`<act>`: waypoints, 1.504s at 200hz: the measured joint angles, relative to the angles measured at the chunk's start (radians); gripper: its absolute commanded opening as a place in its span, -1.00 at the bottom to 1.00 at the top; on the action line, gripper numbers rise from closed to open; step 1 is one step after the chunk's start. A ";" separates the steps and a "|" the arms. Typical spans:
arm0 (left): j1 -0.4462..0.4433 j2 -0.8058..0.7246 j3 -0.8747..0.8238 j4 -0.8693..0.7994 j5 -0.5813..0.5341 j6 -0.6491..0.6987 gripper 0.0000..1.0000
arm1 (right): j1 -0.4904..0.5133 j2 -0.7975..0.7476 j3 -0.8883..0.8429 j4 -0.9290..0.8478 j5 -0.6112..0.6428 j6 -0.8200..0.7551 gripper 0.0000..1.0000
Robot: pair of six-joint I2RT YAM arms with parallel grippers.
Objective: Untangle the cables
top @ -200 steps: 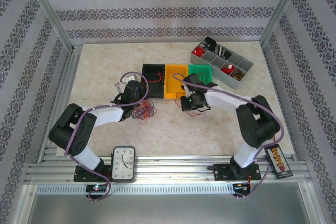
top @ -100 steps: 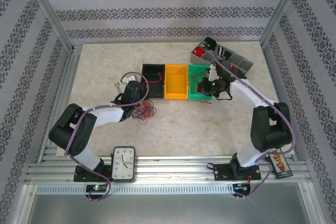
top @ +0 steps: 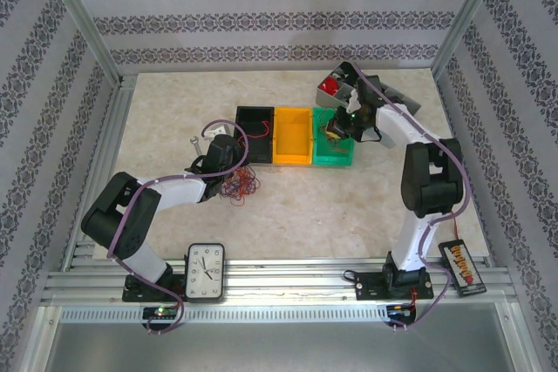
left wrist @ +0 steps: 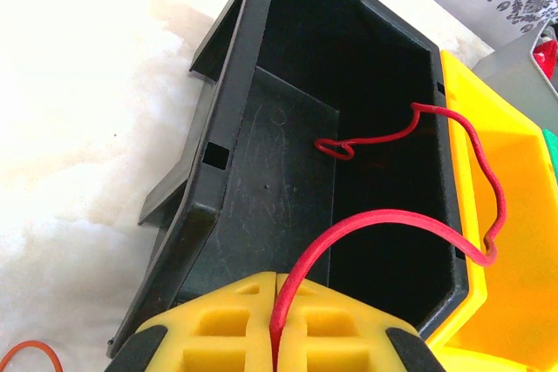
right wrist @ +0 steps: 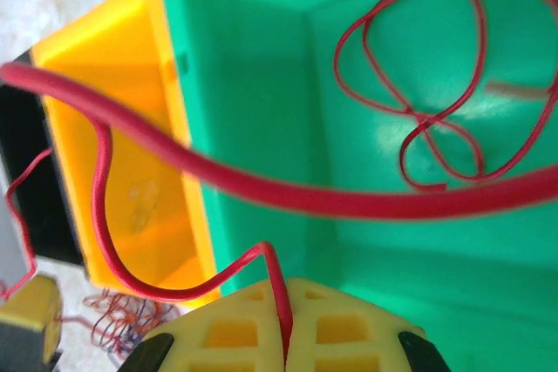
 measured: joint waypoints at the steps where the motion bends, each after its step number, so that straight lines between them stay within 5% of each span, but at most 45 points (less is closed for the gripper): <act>1: 0.000 0.000 0.000 0.000 0.000 0.000 -1.00 | 0.000 0.002 0.003 -0.003 0.002 0.000 -0.89; 101: 0.000 0.000 0.000 -0.006 0.000 0.003 -1.00 | 0.083 0.250 0.318 -0.277 0.330 -0.044 -0.89; 243: 0.000 0.000 0.000 -0.008 0.000 0.008 -1.00 | 0.150 0.332 0.326 -0.215 0.479 -0.032 -0.84; 301: -0.001 0.000 0.009 -0.014 0.001 0.008 -1.00 | 0.158 0.301 0.285 -0.185 0.472 -0.031 -0.61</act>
